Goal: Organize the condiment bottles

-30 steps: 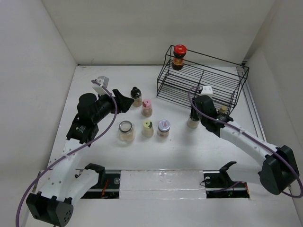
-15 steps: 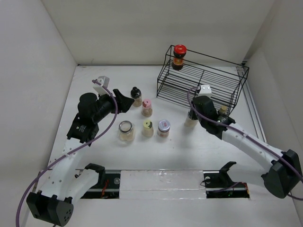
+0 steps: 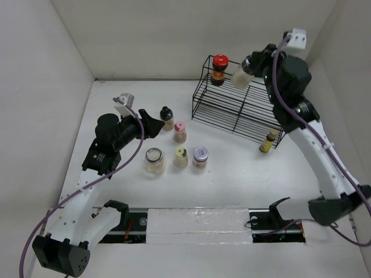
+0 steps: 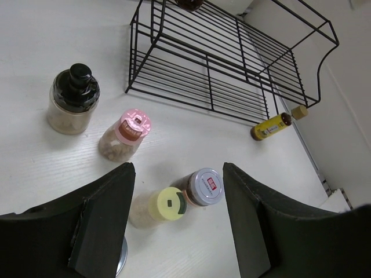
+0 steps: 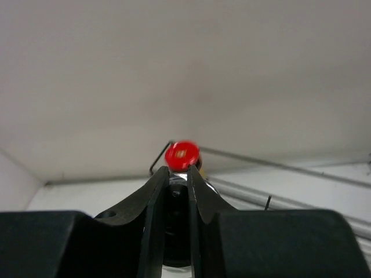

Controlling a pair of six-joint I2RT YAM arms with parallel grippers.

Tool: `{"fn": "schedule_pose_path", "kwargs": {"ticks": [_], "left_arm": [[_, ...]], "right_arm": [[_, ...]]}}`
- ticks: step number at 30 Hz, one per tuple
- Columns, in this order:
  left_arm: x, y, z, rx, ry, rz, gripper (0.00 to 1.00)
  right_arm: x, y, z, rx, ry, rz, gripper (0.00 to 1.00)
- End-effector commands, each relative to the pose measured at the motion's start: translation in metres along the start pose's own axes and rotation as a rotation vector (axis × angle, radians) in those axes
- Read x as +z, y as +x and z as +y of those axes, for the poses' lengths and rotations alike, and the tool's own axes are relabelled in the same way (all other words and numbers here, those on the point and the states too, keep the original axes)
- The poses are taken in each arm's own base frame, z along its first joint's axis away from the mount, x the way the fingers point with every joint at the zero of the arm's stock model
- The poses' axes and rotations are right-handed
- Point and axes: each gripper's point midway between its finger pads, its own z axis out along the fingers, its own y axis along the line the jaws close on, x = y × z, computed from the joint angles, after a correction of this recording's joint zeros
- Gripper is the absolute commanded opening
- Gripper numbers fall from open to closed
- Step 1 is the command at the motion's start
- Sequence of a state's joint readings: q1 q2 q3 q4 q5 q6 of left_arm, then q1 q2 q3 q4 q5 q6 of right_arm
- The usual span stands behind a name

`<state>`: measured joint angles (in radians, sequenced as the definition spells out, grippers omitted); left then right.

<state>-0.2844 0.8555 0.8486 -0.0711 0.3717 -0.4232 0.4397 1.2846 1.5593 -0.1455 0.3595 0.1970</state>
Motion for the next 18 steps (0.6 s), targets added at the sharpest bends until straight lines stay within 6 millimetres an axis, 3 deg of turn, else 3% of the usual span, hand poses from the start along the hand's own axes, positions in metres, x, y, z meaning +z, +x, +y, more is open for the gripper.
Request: {"fn": "schedule_pose_path", "kwargs": {"ticks": [1,3,4,5,6,11,12,18], "left_arm": [[-0.005,-0.022,-0.016,0.042,0.056,-0.066,0.58],[-0.005,-0.022,-0.016,0.042,0.056,-0.066,0.58],[-0.005,-0.022,-0.016,0.042,0.056,-0.066,0.58],[-0.005,-0.022,-0.016,0.042,0.056,-0.066,0.58],[-0.005,-0.022,-0.016,0.042,0.056,-0.066,0.58],[-0.005,-0.022,-0.016,0.042,0.056,-0.066,0.58],[-0.005,-0.024,-0.017,0.046,0.060,-0.073,0.58],[-0.003,-0.023,-0.015,0.042,0.056,-0.066,0.58]], "right_arm": [[0.051,-0.035,0.006,-0.020,-0.020,-0.110,0.12],[0.074,-0.039,-0.004,-0.027,0.003,-0.122,0.12],[0.080,-0.057,-0.003,-0.020,-0.003,-0.161,0.12],[0.100,-0.042,-0.006,-0.030,0.002,-0.136,0.12],[0.112,-0.041,-0.007,-0.034,0.001,-0.133,0.12],[0.137,-0.044,-0.018,-0.039,0.015,-0.153,0.12],[0.144,-0.036,-0.026,-0.045,0.031,-0.136,0.12],[0.155,-0.030,-0.033,-0.051,0.031,-0.134,0.12]]}}
